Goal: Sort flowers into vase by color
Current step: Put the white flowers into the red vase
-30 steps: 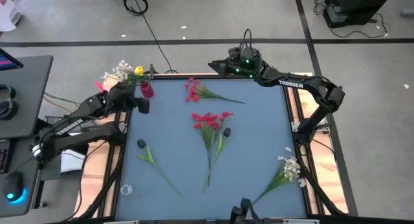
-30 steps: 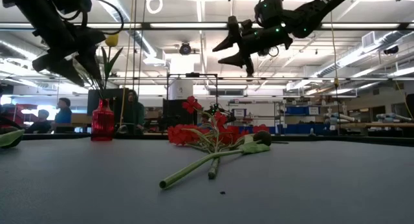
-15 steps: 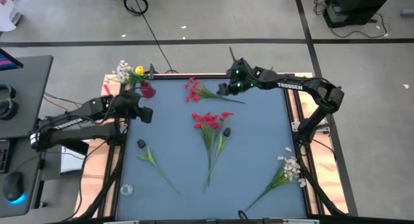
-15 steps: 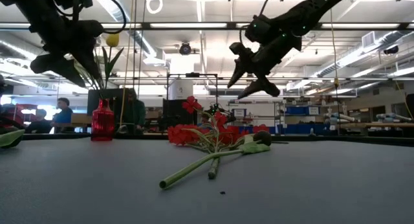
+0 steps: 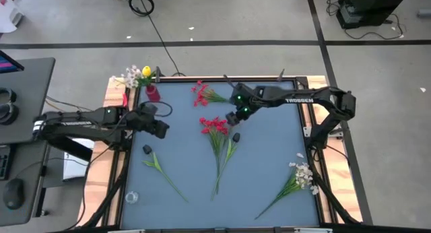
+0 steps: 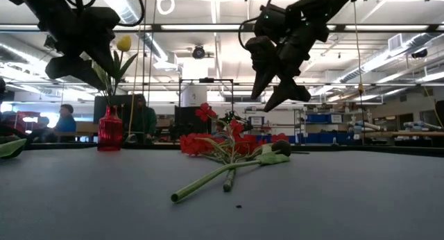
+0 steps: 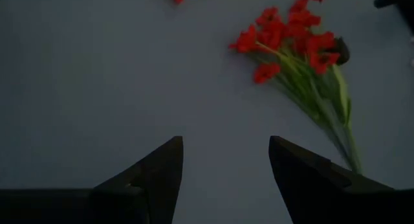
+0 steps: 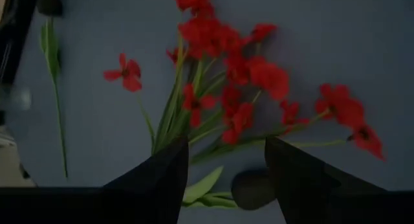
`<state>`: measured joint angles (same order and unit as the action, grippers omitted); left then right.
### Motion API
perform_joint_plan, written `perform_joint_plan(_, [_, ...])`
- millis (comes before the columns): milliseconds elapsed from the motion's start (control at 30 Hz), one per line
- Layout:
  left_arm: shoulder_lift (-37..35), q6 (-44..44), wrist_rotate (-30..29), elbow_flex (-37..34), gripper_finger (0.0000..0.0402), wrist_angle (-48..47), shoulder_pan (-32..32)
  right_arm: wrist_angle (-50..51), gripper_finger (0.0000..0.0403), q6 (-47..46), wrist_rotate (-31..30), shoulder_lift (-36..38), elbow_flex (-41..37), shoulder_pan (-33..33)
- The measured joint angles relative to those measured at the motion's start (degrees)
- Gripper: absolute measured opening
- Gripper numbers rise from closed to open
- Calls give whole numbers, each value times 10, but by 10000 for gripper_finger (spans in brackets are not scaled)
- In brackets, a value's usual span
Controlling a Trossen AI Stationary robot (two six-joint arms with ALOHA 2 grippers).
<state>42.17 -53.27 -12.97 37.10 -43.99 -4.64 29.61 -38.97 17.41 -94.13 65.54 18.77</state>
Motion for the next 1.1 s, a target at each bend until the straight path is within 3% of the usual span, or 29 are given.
perform_joint_plan(233, [-3, 3, -7, 6, 233, 20, 32, 1, 213, 4, -8, 0, 0, -26])
perform_joint_plan(467, [-3, 29, -8, 63, 233, 13, 65, 13, 213, -7, 7, 0, 0, -42])
perform_joint_plan(667, [-9, 80, -8, 88, 233, -50, 109, 5, 213, -99, -40, 0, 0, -77])
perform_joint_plan(833, [-30, 131, 30, 88, 233, -18, 148, -29, 213, -217, -93, 0, 0, -121])
perform_joint_plan(967, [-29, 185, 97, 88, 233, 13, 190, -83, 213, -290, -103, -4, 0, -151])
perform_joint_plan(1100, [-29, 214, 102, 75, 233, 14, 241, -112, 213, -353, -135, -11, 0, -181])
